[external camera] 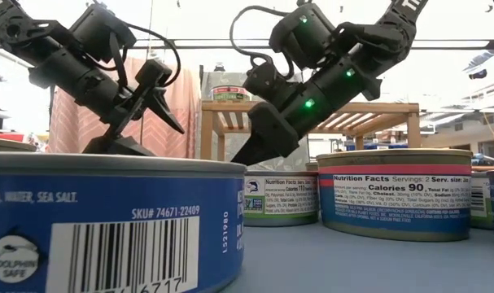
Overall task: Stack canned seafood by type on shelf
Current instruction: Stack the green tuna can on top of the green tuna can on the shelf
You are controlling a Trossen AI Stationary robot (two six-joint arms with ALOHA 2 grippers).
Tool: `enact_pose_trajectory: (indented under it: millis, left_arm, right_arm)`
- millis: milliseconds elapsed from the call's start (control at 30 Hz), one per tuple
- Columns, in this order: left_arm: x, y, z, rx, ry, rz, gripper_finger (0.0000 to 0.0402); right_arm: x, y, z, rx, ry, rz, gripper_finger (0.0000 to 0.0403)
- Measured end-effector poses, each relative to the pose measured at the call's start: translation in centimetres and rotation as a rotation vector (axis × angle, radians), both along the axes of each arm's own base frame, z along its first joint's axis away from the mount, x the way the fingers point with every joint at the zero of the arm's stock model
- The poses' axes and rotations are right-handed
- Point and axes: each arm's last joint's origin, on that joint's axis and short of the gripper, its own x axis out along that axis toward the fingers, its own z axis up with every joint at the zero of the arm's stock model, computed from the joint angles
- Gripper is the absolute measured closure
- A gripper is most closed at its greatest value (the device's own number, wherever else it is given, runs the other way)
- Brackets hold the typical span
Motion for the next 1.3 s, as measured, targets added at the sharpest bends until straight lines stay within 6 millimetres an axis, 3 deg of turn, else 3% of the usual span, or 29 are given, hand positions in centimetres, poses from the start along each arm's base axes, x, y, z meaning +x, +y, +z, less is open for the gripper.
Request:
enact_pose_trajectory:
  millis: [367, 800, 1033, 1300]
  left_arm:
    - [0.9, -0.7, -0.5, -0.004, -0.034, -0.032, 0.0105]
    - [1.0, -1.3, -1.1, -0.069, -0.011, -0.040, 0.0105]
    - [1.8, -1.7, -2.9, -0.112, 0.043, -0.075, 0.0105]
    - [3.3, -1.8, -4.8, -0.141, -0.018, -0.068, 0.0105]
  right_arm:
    - [0.7, 0.5, -1.7, 0.040, -0.040, 0.007, 0.0403]
    - [0.6, 1.0, -1.9, 0.069, -0.025, -0.021, 0.0403]
    - [0.4, 1.0, -2.1, 0.069, -0.006, -0.024, 0.0403]
    - [0.4, 1.1, -2.2, 0.070, 0.003, -0.022, 0.0403]
